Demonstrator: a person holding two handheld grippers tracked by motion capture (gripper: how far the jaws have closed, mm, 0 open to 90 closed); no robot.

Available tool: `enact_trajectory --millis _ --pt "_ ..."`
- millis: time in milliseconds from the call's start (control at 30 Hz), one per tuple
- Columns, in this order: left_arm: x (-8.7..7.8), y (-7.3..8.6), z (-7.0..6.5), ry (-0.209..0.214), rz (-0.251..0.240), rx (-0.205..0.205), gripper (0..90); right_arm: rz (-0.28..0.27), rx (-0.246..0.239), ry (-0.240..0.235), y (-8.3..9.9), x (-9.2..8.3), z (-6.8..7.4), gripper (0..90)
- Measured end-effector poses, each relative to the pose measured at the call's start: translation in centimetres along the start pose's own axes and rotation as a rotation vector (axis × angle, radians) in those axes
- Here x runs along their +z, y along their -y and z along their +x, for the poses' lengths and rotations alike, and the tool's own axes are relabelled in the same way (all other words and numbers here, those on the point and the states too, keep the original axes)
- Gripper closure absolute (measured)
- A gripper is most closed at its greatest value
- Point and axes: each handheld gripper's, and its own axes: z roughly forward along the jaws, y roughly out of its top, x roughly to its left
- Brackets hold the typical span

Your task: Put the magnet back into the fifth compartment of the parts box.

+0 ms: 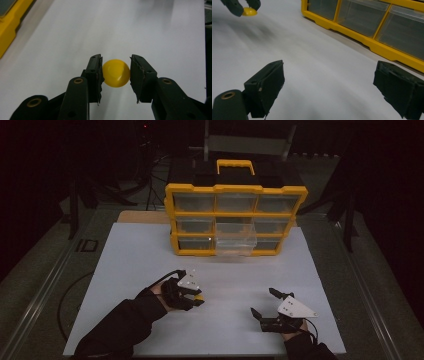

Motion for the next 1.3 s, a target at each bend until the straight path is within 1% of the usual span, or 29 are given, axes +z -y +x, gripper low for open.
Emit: enact_trajectory --millis 33,67,233,267,300,333,367,400,533,667,733,767,800,833,867,933,967,1000,1067,1100,1133,1233,1300 --pt "-0.2 -0.2 0.1 0.005 0.000 0.000 62.9 0.000 -0.001 0.000 0.0 0.0 0.0 9.6" --pt "-0.3 -0.4 0.1 0.001 -0.002 0.002 62.9 0.000 -0.001 0.000 0.0 0.0 0.0 9.6" --pt "-0.8 -1.5 0.2 0.017 0.003 0.032 62.9 -0.002 0.002 0.000 0.0 0.0 0.0 9.6" --pt "-0.9 -1.7 0.2 0.016 -0.006 0.031 62.9 -0.002 0.001 0.001 0.0 0.0 0.0 9.6" --pt "-1.1 -1.9 0.3 0.014 0.003 0.042 62.9 -0.003 -0.001 0.001 0.0 0.0 0.0 9.6" --pt "-1.3 -2.1 0.4 0.016 -0.002 0.047 62.9 -0.003 -0.002 0.001 0.0 0.0 0.0 9.6" --pt "-1.6 -2.2 0.6 0.023 -0.020 0.035 62.9 -0.003 -0.002 0.001 0.0 0.0 0.0 9.6" --pt "-1.8 -2.4 0.7 0.026 -0.027 0.032 62.9 -0.003 -0.002 0.001 0.0 0.0 0.0 9.6" --pt "-2.3 -3.2 1.1 0.018 -0.030 0.045 62.9 -0.004 -0.002 0.000 0.0 0.0 0.0 9.6" --pt "-2.7 -4.1 1.2 0.026 -0.023 0.067 62.9 -0.005 0.001 0.001 0.0 0.0 -0.1 9.6" --pt "-2.8 -4.6 1.3 0.030 -0.031 0.069 62.9 -0.003 0.001 0.000 0.0 0.0 0.0 9.6" --pt "-2.8 -4.6 1.3 0.030 -0.031 0.069 62.9 -0.003 0.001 0.000 0.0 0.0 0.0 9.6" --pt "-2.9 -5.1 1.3 0.026 -0.037 0.075 62.9 -0.003 0.000 -0.001 0.0 0.0 0.0 9.6" --pt "-2.9 -5.3 1.4 0.038 -0.042 0.074 62.9 -0.002 -0.001 -0.001 0.0 0.0 0.0 9.6" --pt "-3.0 -5.5 1.5 0.041 -0.046 0.076 62.9 -0.003 -0.001 -0.001 0.0 0.0 0.0 9.6" --pt "-3.0 -6.0 1.6 0.040 -0.043 0.083 62.9 -0.005 0.001 -0.001 0.0 0.0 -0.1 9.6" --pt "-3.2 -6.2 1.6 0.036 -0.047 0.087 62.9 -0.005 0.003 -0.001 0.0 0.0 -0.1 9.6" --pt "-3.3 -6.5 1.6 0.040 -0.058 0.083 62.9 -0.003 0.005 -0.002 0.0 0.0 -0.1 9.6" --pt "-3.7 -7.0 1.7 0.034 -0.059 0.092 62.9 -0.003 0.001 -0.002 0.0 0.0 -0.1 9.6" --pt "-3.9 -7.4 1.8 0.038 -0.068 0.088 62.9 -0.004 0.000 -0.003 0.0 0.0 -0.1 9.6" --pt "-4.2 -7.7 1.9 0.034 -0.067 0.099 62.9 -0.004 0.000 -0.003 0.0 0.0 0.0 9.6" --pt "-4.8 -8.5 2.1 0.039 -0.083 0.103 62.8 -0.004 0.000 -0.002 0.0 0.0 -0.1 9.6" --pt "-5.1 -9.1 2.2 0.028 -0.077 0.107 62.9 -0.005 0.004 -0.002 0.0 0.0 -0.1 9.6"
